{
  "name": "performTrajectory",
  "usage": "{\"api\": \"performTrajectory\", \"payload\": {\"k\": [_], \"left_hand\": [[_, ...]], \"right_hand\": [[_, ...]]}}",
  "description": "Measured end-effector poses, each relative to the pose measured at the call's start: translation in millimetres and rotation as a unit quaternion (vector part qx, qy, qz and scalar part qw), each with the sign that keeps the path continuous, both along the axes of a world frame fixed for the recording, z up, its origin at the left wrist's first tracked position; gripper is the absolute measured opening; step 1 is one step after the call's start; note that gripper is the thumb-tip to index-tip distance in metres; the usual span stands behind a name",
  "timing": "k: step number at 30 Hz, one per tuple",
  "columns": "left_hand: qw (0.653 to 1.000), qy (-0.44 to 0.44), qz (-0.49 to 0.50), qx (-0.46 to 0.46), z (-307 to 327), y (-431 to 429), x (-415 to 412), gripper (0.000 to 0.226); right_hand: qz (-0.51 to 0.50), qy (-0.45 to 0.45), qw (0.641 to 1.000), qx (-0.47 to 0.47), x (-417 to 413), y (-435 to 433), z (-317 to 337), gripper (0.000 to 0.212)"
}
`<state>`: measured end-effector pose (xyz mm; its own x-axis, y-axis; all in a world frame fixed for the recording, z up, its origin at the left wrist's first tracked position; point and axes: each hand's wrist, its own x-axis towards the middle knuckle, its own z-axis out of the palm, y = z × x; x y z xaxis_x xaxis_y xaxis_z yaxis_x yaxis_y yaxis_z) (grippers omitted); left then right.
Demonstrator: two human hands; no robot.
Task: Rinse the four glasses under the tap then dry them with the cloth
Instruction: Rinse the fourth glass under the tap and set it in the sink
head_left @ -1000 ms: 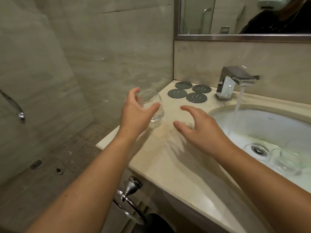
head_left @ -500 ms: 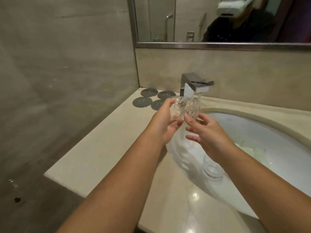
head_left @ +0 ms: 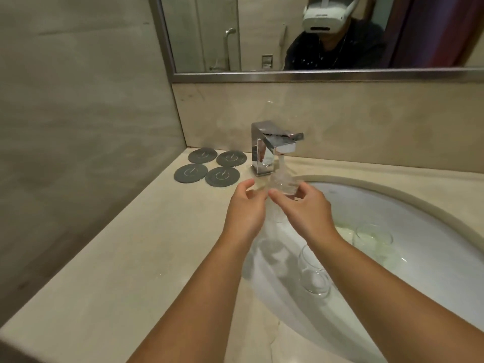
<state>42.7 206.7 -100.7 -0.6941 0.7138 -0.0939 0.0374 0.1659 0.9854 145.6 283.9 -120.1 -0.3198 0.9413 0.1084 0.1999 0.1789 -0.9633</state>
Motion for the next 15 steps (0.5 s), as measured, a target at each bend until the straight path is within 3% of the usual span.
{"api": "performTrajectory", "payload": {"k": [4, 15], "left_hand": [[0.996, 0.085, -0.032, -0.004, -11, 1, -3, 0.045], [0.988, 0.109, -0.090, -0.058, -20, 3, -5, 0.046]], "right_hand": [[0.002, -0.038, 0.997, 0.061, -9, 3, -11, 0.024], [0.010, -0.023, 0.995, 0.097, -6, 11, -20, 0.031]]}}
